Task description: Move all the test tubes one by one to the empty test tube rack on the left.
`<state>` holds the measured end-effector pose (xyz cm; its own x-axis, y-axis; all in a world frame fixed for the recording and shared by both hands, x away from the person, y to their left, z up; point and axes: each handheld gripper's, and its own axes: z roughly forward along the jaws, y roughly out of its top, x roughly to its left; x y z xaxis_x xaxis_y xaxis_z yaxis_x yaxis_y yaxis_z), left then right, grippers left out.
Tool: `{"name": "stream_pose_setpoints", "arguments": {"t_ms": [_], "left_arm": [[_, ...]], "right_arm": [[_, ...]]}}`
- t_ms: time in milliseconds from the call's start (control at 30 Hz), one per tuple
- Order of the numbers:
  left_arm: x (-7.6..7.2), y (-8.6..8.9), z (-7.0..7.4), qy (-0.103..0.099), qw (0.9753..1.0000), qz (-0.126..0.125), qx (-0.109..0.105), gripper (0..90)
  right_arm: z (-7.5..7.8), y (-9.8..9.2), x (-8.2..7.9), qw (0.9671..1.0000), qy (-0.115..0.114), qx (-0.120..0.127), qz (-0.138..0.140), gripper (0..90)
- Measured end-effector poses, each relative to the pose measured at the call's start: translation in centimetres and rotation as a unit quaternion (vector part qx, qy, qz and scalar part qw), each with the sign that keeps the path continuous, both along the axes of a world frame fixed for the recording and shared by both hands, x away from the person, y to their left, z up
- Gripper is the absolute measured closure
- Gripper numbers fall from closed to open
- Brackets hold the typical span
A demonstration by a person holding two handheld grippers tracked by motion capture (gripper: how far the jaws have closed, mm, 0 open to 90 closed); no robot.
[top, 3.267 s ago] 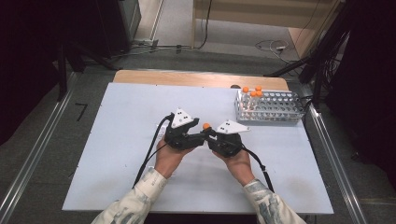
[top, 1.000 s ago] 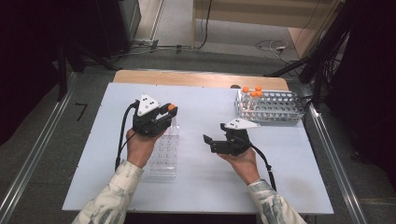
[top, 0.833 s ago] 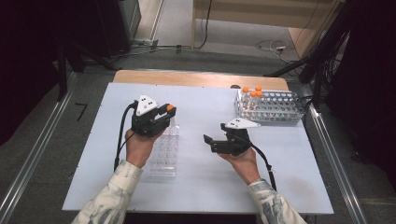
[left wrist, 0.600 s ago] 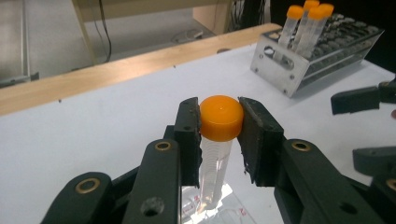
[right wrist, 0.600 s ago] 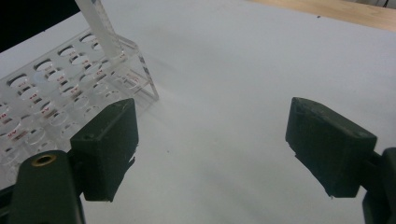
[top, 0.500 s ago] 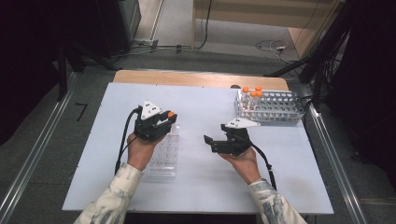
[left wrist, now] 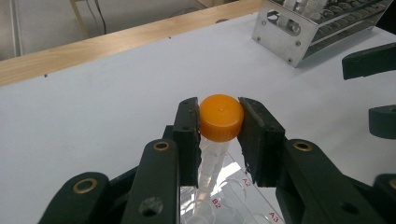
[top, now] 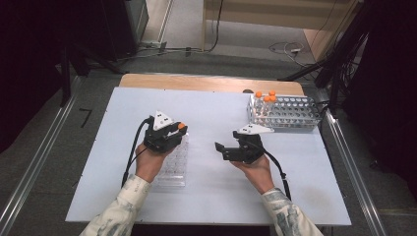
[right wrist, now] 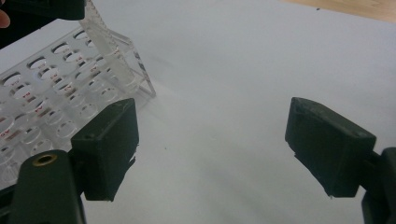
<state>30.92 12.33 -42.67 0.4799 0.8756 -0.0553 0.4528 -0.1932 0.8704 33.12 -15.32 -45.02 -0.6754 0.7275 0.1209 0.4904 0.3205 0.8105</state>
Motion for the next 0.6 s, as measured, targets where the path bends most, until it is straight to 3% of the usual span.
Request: {"name": "stream_pose_setpoints", "arguments": {"t_ms": [300,600], "left_arm": [[-0.1,0.5,0.4,0.006,0.9997,-0.003,-0.025,50.6],[-0.3,1.4,1.0,0.005,0.9994,-0.003,-0.034,44.3]], "right_arm": [[0.1,-0.2,0.1,1.0000,-0.005,-0.003,-0.008,16.9],[0.6,-1.1,0.4,0.9996,-0.015,0.004,-0.025,18.9]]}}
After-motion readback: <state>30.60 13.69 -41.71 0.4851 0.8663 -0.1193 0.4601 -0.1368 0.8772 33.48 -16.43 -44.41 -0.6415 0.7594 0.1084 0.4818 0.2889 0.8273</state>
